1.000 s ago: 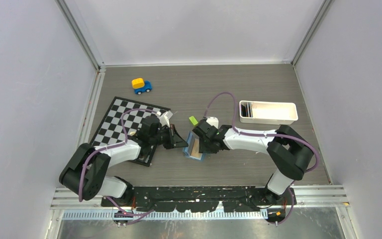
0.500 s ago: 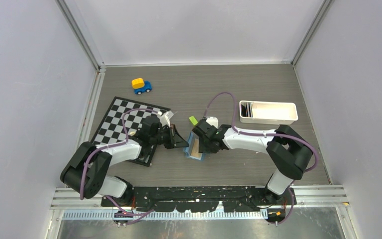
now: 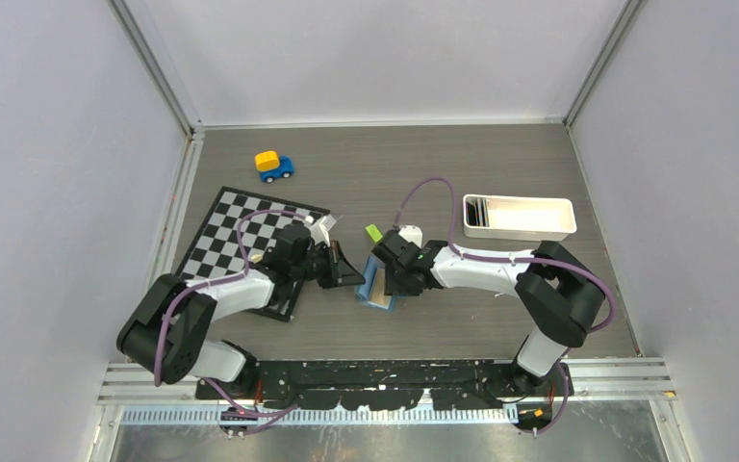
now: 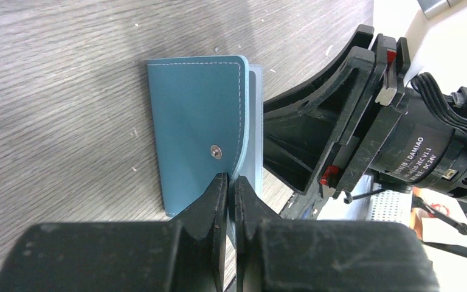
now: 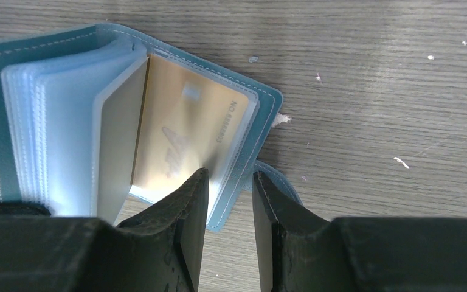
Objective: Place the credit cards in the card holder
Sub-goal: Insert the credit card into the card holder.
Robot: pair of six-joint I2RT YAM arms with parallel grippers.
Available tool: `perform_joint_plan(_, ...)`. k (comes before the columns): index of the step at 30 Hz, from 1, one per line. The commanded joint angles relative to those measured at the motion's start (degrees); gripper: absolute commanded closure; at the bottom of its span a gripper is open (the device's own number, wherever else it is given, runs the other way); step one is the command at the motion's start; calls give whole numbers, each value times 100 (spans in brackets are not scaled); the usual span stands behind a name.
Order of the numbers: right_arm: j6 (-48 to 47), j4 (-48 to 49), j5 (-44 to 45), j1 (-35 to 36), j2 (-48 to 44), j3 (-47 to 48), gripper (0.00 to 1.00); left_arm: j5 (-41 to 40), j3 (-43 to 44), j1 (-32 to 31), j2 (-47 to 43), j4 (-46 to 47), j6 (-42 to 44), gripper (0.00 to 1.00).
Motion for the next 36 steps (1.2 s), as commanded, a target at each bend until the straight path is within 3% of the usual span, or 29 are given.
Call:
perform_joint_plan(1, 128, 385, -131, 36, 220, -192, 63, -1100, 139, -39, -374, -1098, 324, 100)
perform_joint_plan(7, 116, 144, -99, 16, -167, -162, 58, -1801, 306, -39, -912, -2228, 625, 100)
perform_joint_plan(15, -463, -1201, 789, -247, -1324, 224, 40, -1728, 450, -36, -725, -2342, 635, 100)
perform_joint_plan(19, -1087, -1668, 943, -986, -1921, 340, 36, -1729, 473, -37, -721, -2347, 614, 100)
perform_joint_plan(24, -2013, -1835, 952, -2394, -2120, 601, 30, -1739, 502, -39, -744, -2401, 590, 100)
perform_joint_plan(30, -2703, -1640, 628, -3643, -1607, 1129, 29, -1724, 559, -39, -724, -2444, 577, 100)
perform_joint_plan(36, -2932, -1391, 413, -4169, -878, 1450, 32, -1670, 563, -38, -685, -2470, 552, 100)
